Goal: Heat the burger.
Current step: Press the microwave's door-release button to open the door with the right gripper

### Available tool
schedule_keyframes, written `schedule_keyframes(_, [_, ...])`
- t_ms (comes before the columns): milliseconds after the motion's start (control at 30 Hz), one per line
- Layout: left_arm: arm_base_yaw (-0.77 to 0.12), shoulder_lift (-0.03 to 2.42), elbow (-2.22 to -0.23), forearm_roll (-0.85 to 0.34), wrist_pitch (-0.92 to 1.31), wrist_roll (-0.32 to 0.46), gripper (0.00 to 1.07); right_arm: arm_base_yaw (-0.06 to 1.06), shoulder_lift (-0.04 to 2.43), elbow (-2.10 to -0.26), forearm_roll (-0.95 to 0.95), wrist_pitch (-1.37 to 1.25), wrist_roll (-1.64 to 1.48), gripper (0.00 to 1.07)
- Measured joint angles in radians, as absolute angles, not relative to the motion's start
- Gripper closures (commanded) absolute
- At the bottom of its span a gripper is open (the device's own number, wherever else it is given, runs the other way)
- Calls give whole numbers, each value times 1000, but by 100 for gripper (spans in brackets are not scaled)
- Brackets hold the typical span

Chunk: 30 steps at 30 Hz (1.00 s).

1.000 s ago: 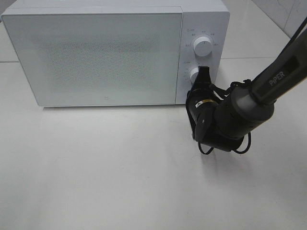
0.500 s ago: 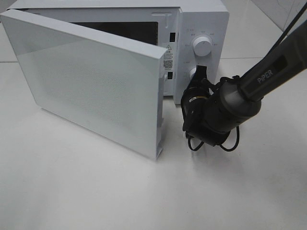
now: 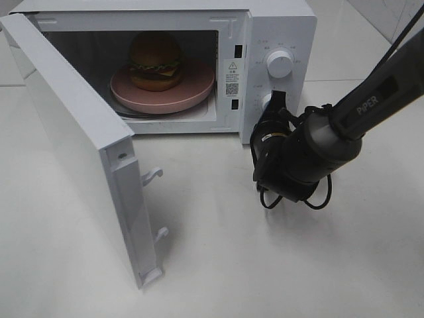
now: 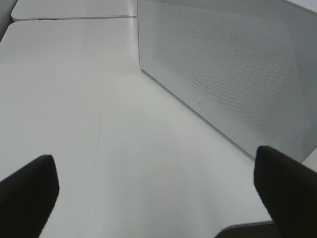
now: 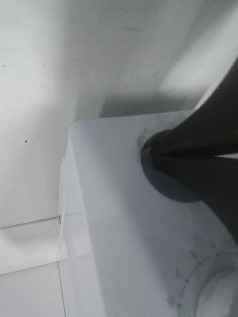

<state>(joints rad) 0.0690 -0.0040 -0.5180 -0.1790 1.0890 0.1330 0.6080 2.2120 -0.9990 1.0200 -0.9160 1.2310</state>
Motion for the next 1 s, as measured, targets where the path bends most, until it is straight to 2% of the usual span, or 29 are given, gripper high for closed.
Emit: schedule_keyframes(1000, [69,-4,-518,-179,1089,133,6,642,2085,-821,914,-946,1190,107])
